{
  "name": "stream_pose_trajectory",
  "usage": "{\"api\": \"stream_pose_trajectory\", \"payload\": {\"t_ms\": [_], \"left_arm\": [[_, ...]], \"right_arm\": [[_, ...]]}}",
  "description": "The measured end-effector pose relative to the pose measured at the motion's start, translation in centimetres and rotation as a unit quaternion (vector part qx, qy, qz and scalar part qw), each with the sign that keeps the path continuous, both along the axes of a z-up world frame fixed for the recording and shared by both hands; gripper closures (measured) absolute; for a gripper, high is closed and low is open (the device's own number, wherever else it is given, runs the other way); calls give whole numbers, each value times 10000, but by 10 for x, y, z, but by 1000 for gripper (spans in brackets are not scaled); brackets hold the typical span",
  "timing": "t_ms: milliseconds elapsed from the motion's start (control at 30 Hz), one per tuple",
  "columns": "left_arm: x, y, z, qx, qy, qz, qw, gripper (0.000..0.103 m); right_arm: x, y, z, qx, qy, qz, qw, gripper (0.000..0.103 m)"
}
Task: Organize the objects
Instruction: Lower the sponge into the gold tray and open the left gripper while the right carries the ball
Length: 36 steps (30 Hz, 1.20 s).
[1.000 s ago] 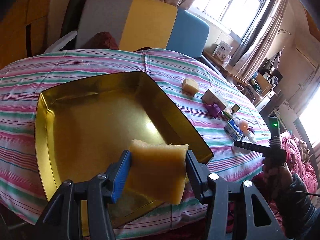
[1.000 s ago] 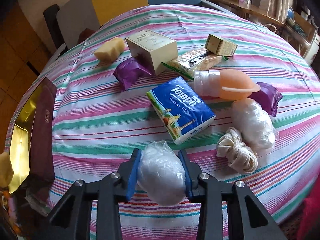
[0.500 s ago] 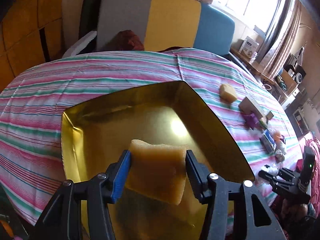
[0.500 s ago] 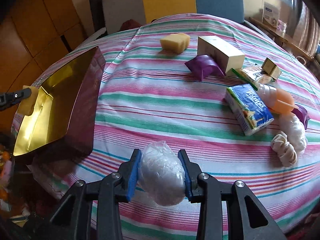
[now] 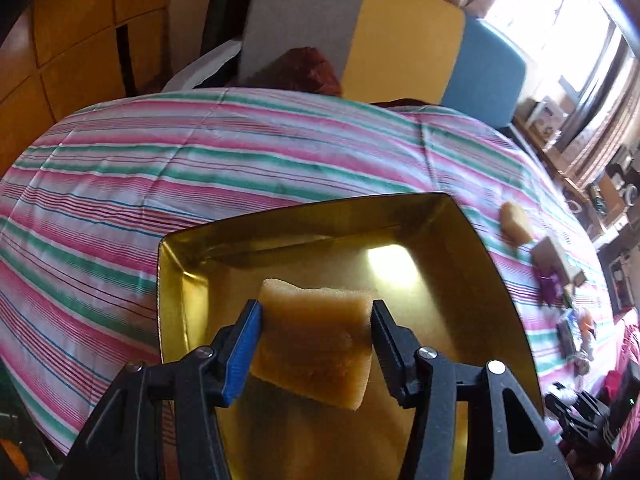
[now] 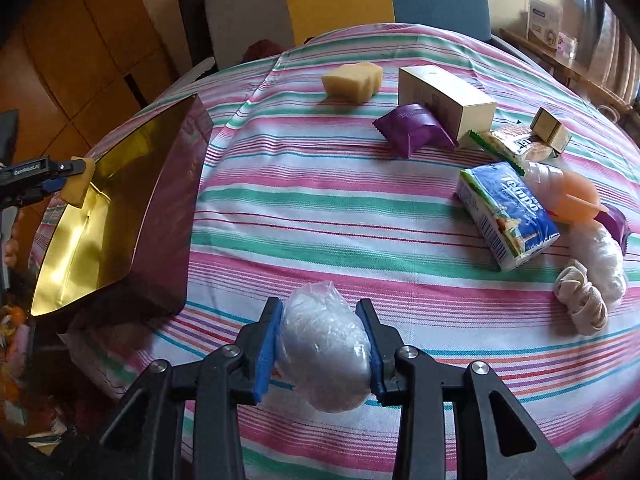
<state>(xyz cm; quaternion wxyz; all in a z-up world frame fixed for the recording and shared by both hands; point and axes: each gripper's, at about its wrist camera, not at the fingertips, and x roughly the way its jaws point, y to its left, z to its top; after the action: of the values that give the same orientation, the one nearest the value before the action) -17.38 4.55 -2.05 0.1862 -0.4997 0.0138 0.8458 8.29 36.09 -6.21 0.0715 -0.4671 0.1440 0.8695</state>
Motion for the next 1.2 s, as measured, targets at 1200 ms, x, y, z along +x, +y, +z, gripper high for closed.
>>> {"api": "stream_pose_trajectory", "payload": {"t_ms": [1200], "left_arm": [[-22,1,11,-1095,879,262,9898,21]], "right_arm": [[-2,-6,-3,63,-142,-23,9999,64]]}}
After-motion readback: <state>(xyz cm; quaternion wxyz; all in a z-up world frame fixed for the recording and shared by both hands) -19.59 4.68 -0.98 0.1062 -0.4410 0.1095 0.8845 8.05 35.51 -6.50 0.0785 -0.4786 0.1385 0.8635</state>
